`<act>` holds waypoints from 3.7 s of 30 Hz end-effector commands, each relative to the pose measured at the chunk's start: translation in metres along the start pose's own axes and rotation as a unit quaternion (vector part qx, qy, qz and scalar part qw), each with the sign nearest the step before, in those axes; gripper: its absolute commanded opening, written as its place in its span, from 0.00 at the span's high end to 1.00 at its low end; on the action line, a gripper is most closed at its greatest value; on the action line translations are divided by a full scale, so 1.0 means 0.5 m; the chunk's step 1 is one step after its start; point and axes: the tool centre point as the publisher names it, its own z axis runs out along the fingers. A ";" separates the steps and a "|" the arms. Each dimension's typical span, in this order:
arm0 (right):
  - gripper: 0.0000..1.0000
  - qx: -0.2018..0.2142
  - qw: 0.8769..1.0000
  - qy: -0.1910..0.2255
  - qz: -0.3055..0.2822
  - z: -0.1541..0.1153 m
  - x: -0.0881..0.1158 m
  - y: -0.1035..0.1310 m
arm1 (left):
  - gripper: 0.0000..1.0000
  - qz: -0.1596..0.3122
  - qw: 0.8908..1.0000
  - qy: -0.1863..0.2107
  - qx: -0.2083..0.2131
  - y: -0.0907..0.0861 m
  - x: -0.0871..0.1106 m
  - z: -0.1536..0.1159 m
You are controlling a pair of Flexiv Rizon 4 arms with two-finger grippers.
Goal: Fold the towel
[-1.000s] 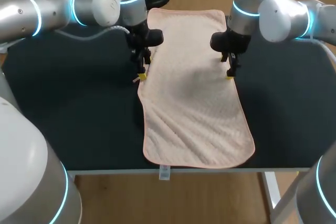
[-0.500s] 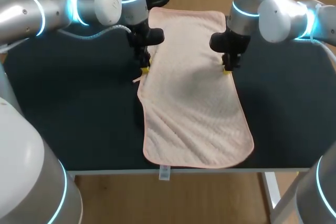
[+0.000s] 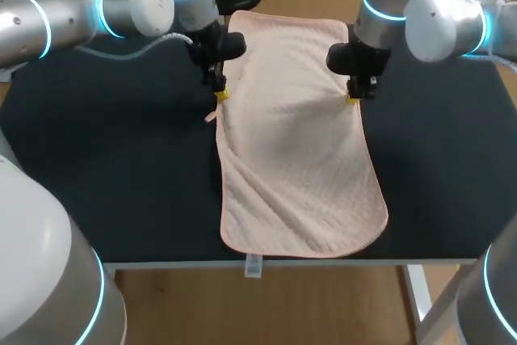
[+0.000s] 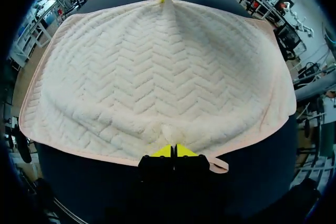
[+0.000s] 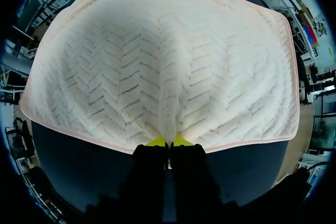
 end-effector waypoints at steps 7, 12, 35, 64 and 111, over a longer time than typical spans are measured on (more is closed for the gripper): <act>1.00 -0.003 0.999 -0.039 -0.011 -0.117 0.004 0.013 | 1.00 0.001 0.998 -0.061 0.019 -0.007 0.035 -0.166; 1.00 -0.002 0.997 -0.069 -0.028 -0.194 -0.010 0.031 | 1.00 0.014 0.995 -0.100 0.028 -0.024 0.033 -0.267; 1.00 0.025 0.960 -0.242 -0.140 -0.591 -0.151 0.119 | 1.00 0.098 0.969 -0.222 -0.047 -0.069 0.001 -0.608; 1.00 0.028 0.939 -0.283 -0.193 -0.623 -0.144 0.161 | 1.00 0.095 0.971 -0.217 -0.035 -0.033 0.041 -0.635; 1.00 0.051 0.994 -0.043 -0.082 -0.103 -0.002 0.088 | 1.00 -0.060 0.995 0.075 -0.029 0.068 0.090 -0.163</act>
